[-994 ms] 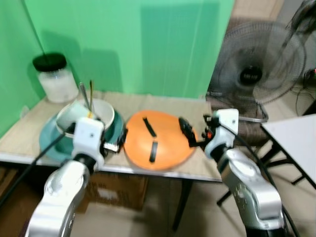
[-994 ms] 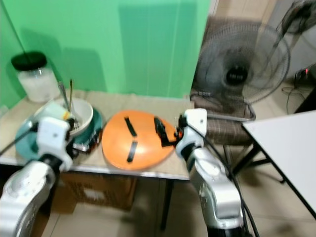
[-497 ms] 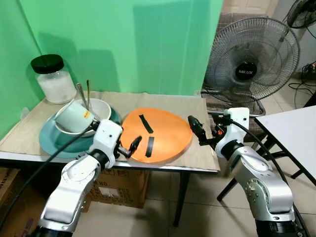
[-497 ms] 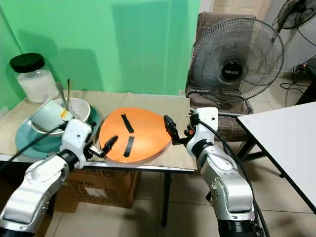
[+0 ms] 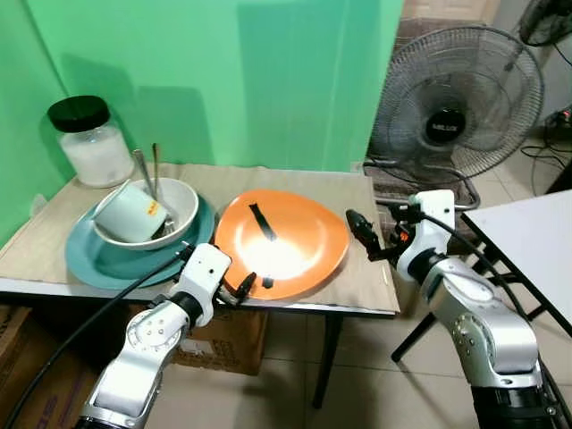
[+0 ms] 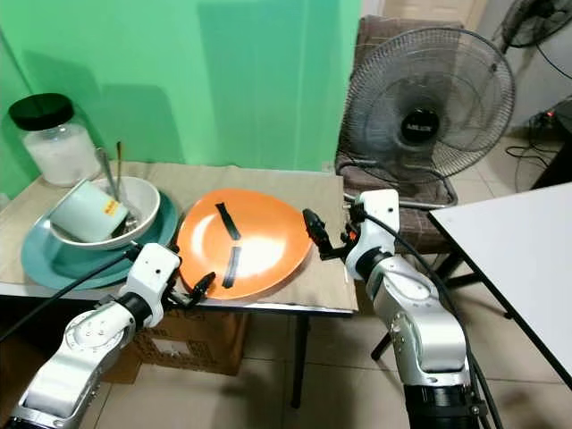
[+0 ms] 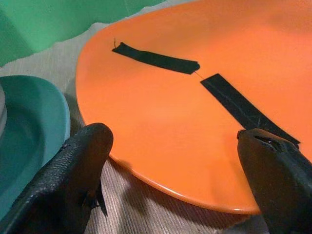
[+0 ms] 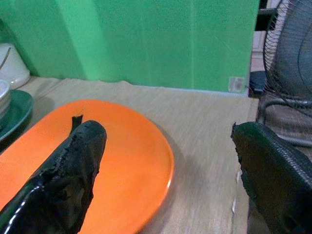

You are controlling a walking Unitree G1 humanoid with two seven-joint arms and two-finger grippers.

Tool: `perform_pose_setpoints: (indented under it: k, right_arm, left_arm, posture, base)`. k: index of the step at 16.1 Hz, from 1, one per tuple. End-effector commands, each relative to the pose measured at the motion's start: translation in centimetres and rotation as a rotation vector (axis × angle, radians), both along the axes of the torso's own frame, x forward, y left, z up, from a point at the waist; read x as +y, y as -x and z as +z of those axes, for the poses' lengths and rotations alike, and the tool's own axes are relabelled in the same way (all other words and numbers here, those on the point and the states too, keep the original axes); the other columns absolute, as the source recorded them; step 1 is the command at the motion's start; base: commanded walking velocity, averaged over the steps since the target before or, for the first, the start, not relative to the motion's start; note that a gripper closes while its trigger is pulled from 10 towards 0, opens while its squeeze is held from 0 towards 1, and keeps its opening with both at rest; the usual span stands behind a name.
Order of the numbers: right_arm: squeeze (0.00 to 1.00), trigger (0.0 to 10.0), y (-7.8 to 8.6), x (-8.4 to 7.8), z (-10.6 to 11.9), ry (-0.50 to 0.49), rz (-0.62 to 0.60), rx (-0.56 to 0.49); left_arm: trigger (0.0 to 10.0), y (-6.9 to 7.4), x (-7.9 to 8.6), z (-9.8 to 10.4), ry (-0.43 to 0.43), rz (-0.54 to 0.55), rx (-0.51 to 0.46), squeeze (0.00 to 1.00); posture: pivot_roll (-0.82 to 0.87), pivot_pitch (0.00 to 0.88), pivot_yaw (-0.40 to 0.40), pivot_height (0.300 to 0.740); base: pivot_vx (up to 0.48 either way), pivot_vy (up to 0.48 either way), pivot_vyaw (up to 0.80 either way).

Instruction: Setting the table

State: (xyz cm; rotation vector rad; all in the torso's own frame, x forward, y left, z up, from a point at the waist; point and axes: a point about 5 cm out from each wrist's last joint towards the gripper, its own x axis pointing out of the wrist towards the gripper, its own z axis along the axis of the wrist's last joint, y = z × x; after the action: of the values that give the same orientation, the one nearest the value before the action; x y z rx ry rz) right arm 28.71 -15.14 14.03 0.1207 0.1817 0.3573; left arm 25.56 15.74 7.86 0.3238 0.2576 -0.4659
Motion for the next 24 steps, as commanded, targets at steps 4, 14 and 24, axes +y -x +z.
perform_pose_setpoints:
  k: [4,14,24]
  right_arm:
    - [1.0,10.0,-0.9,-0.2,0.2,-0.028,0.028,0.023]
    - [0.0,10.0,-3.5,0.2,-2.7,-0.216,0.112,0.264]
    - [0.0,0.0,-3.7,3.0,-4.0,-0.455,0.225,0.394]
  left_arm:
    - [10.0,1.0,-0.2,-2.1,-0.028,0.006,0.067,0.0]
    - [10.0,1.0,-1.0,-3.2,-0.023,-0.002,0.079,0.0]
    - [10.0,0.9,-1.0,-3.3,-0.021,0.0,0.069,0.0]
  posture:
    - [-0.11,0.0,-0.029,0.74]
    - [-0.13,0.0,-0.046,0.74]
    - [-0.13,0.0,-0.052,0.74]
  base:
    - [0.0,0.0,0.0]
    - [0.0,0.0,0.0]
    - [0.0,0.0,0.0]
